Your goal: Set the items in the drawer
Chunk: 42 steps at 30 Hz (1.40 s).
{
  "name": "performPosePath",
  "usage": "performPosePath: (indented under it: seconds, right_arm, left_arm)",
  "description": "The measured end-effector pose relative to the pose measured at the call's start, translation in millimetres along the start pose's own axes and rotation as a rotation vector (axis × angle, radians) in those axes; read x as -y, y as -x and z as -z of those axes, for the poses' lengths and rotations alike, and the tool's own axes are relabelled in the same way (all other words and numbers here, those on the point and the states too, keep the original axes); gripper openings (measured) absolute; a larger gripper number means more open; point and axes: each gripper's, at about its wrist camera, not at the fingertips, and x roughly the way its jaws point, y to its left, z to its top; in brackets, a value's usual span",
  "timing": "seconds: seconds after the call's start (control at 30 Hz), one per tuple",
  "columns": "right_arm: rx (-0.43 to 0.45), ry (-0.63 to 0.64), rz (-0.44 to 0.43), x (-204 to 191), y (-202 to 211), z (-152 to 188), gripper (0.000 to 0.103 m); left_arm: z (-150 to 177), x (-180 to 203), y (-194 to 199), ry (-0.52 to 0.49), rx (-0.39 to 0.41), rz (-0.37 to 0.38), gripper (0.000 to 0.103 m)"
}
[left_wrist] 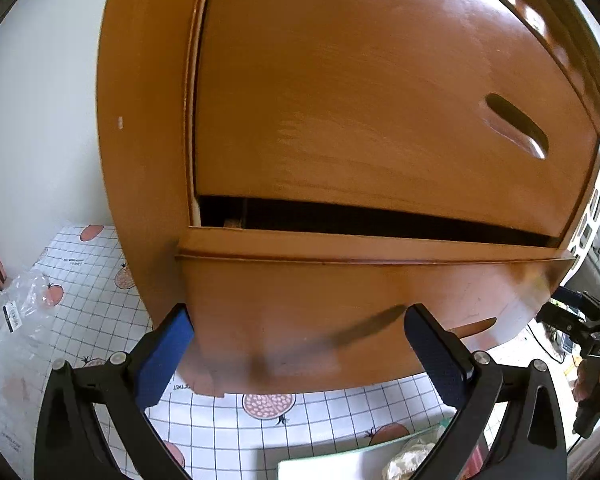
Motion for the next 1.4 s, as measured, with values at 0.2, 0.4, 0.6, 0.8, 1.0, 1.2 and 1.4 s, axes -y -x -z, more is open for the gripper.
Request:
performPosePath:
  seconds: [0.2, 0.4, 0.6, 0.8, 1.0, 1.2, 1.4]
  right_arm:
    - [0.002, 0.005, 0.007, -5, 12, 11, 0.103]
    - [-0.001, 0.006, 0.002, -5, 27, 14, 0.103]
    - [0.002, -0.008, -0.003, -4, 37, 22, 0.103]
    - [0.015, -0.010, 0.010, -13, 46, 31, 0.103]
    - [0.027, -0.016, 0.015, -13, 57, 36, 0.103]
    - [0.044, -0.015, 0.028, -15, 61, 30, 0.103]
    - [0.053, -0.018, 0.030, -14, 62, 35, 0.103]
  left_arm:
    - [6, -1, 14, 0.001, -0.005, -0.006, 0.103]
    - [13, -3, 27, 0.003, -0.012, -0.003, 0.103]
    - [19, -3, 30, -0.015, -0.019, -0.020, 0.103]
    - [22, -8, 40, 0.013, -0.015, -0.016, 0.103]
    - [23, -6, 44, 0.012, -0.014, -0.024, 0.103]
    - [32, 2, 42, 0.015, -0.014, -0.026, 0.103]
    - [38, 4, 44, 0.018, 0.001, -0.038, 0.103]
